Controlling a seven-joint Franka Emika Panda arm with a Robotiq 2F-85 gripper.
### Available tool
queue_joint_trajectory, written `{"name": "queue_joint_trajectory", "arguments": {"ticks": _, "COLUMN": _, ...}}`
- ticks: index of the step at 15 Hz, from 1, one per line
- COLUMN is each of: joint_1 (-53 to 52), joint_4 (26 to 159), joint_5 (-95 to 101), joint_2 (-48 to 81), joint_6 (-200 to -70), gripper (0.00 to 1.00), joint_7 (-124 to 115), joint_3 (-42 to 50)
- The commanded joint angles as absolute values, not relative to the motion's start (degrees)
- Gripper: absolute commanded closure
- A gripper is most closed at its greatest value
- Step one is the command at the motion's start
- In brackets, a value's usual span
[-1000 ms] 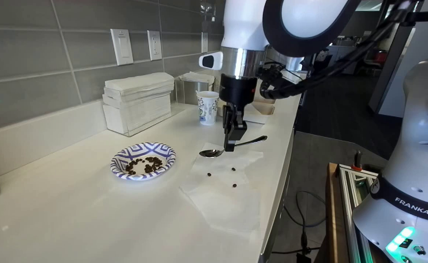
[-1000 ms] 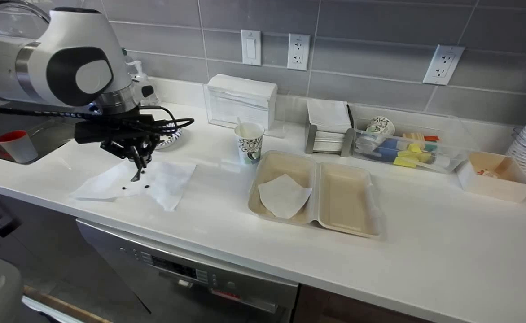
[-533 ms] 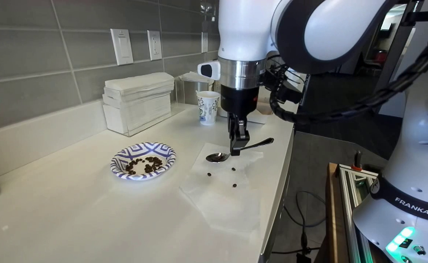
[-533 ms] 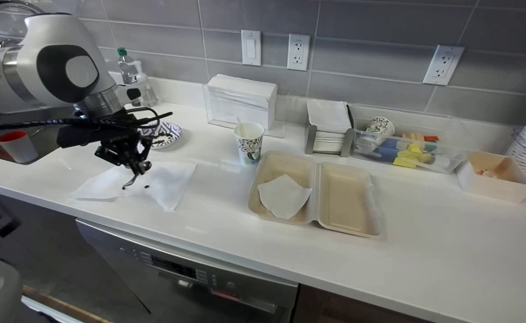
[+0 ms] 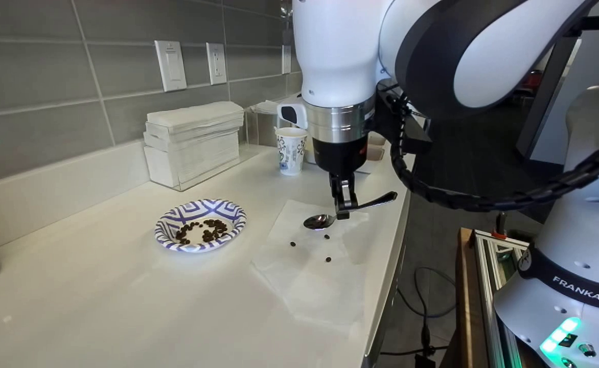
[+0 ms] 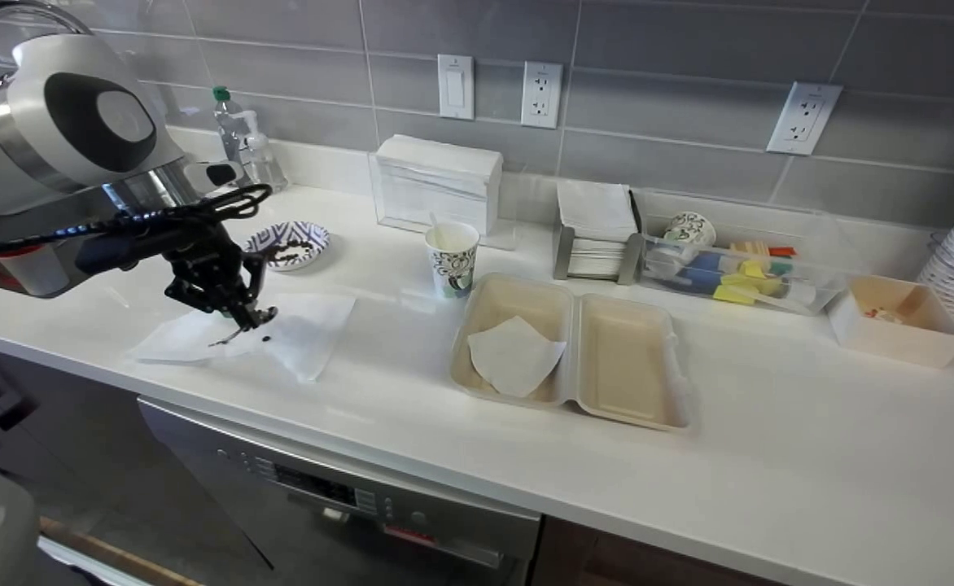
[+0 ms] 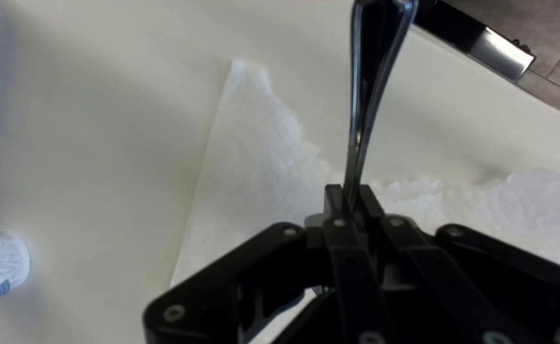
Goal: Use the spoon to scoop up contents in the bowl and put them on the tissue
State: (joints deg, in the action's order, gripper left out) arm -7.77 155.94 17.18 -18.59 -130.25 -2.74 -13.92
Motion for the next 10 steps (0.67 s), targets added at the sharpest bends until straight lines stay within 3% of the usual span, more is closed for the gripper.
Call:
{"name": "queue_joint_trajectory", "arguments": {"ticks": 1, "joint_1": -7.43, "joint_4": 152.38, "joint_5": 22.15, "joint_2": -14.69, "joint_6": -126.35, "gripper": 0.98, "joint_7": -8.40, "joint_3": -16.40}}
{"name": "queue_joint_trajectory", "arguments": {"ticks": 10, "joint_1": -9.95, "joint_4": 143.71, "joint_5": 31.87, "joint_2": -6.23, "joint_6": -113.23, "gripper": 0.98, "joint_7": -16.83, "joint_3": -19.87}}
